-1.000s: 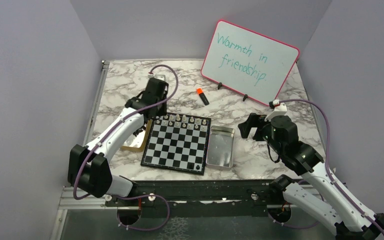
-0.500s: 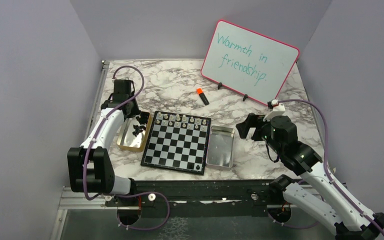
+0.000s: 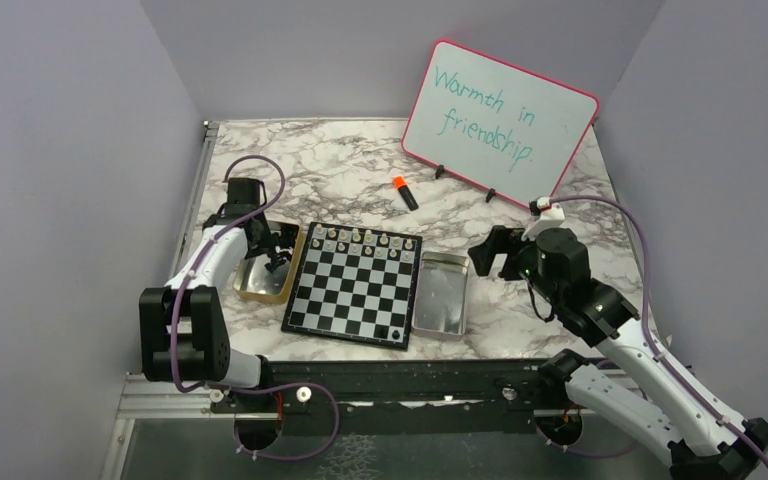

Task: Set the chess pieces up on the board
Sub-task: Pick up the chess piece from the storage box.

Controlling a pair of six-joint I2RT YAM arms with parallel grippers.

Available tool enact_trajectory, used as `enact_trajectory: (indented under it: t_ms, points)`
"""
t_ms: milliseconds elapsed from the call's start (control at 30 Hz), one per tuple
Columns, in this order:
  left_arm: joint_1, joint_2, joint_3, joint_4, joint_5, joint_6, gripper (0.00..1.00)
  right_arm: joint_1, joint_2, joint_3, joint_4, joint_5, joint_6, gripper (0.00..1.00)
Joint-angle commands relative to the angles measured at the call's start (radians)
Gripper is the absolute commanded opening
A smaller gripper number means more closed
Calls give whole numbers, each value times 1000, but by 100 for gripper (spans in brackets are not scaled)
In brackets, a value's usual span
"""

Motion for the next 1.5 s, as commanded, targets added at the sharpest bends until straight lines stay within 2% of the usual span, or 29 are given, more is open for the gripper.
enact_trajectory:
  t_ms: [0,533,1367,1467]
  points:
    - [8,42,-9,10,-25,33,26,-4,9,5,54,-37,-10,95]
    - [9,141,43,36,103,38,25,-4,9,12,59,-41,-19,95]
    - [7,158,-9,9,74,26,20,-4,24,35,58,-81,-20,95]
    - [7,160,-1,9,78,30,15,-4,23,43,55,-85,-18,95]
